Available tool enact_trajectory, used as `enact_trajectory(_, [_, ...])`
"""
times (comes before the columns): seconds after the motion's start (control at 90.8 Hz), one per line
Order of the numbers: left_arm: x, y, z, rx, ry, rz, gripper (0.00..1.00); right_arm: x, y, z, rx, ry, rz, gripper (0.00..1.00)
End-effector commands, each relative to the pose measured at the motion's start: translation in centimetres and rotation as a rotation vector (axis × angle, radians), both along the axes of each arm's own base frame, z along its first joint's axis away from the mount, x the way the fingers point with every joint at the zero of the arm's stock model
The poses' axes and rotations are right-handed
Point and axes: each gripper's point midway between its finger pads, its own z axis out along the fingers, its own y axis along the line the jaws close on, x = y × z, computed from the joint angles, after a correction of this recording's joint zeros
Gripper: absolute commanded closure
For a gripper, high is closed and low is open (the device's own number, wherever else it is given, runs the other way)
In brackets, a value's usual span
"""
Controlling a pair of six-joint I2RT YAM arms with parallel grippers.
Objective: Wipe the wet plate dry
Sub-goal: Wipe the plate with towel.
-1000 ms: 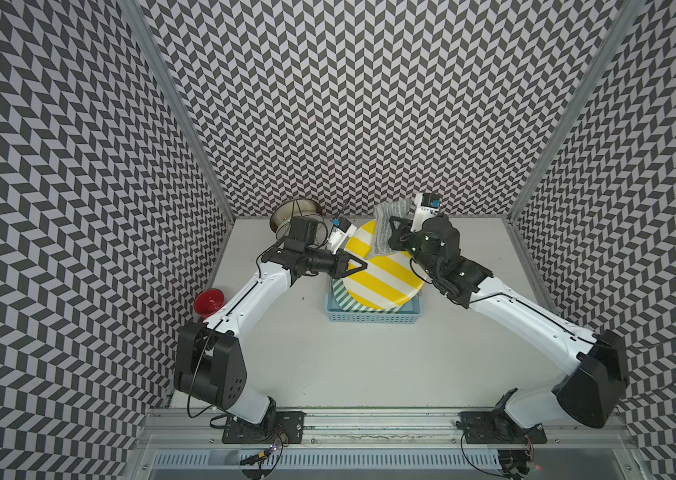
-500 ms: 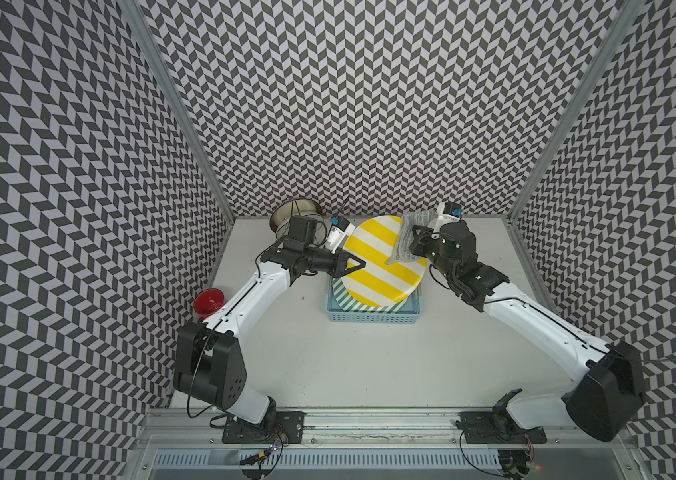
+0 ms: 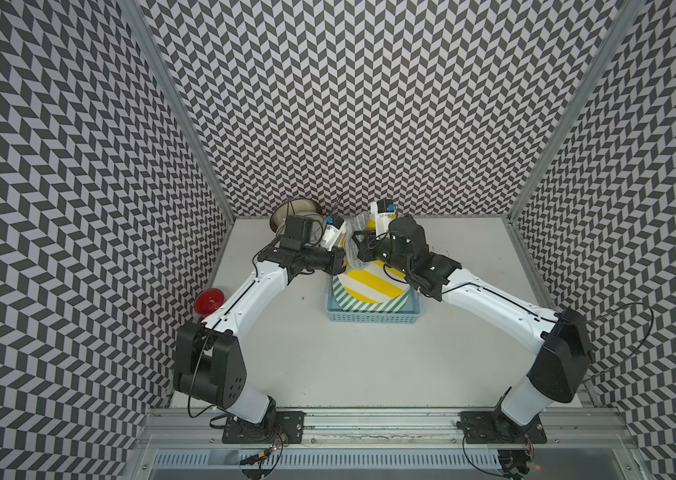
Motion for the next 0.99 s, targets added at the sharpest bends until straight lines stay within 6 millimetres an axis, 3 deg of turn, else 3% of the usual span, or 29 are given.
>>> enact_trajectory(0.0, [-2.5, -2.7, 6.3, -0.126, -0.218, -0.190, 1.00, -1.4, 1.7, -3.7, -0.066, 0.065, 0.090, 1.00])
enact_trajectory(0.308, [-2.6, -2.7, 6.7, -0.128, -0.229, -0.187, 1.00, -1.2, -4.0, -5.7, -0.132, 0.051, -0.084, 1.00])
enact_trajectory(0.408, [-2.7, -2.6, 7.1, -0.129, -0.240, -0.185, 1.00, -0.4, -7.0, -7.0, -0.146, 0.086, -0.169, 1.00])
enact_trajectory(0.584, [-2.8, -2.5, 7.3, -0.123, -0.254, -0.180, 1.00, 1.0, -14.2, -11.3, -0.118, 0.240, -0.269, 1.00])
enact_trajectory(0.661, [-2.9, -2.5, 7.4, -0.124, -0.254, -0.182, 1.00, 0.9, -16.0, -11.9, -0.127, 0.240, -0.305, 1.00])
enact_trajectory(0.804, [-2.8, -2.5, 7.4, -0.126, -0.258, -0.183, 1.00, 0.5, -16.7, -11.6, -0.152, 0.208, -0.308, 1.00])
enact_trajectory(0.903, [-2.8, -2.5, 7.3, -0.127, -0.254, -0.181, 1.00, 0.0, -15.3, -11.5, -0.136, 0.201, -0.243, 1.00])
enact_trajectory(0.98, [-2.7, -2.5, 7.2, -0.129, -0.251, -0.180, 1.00, -0.8, -13.2, -11.0, -0.131, 0.172, -0.184, 1.00])
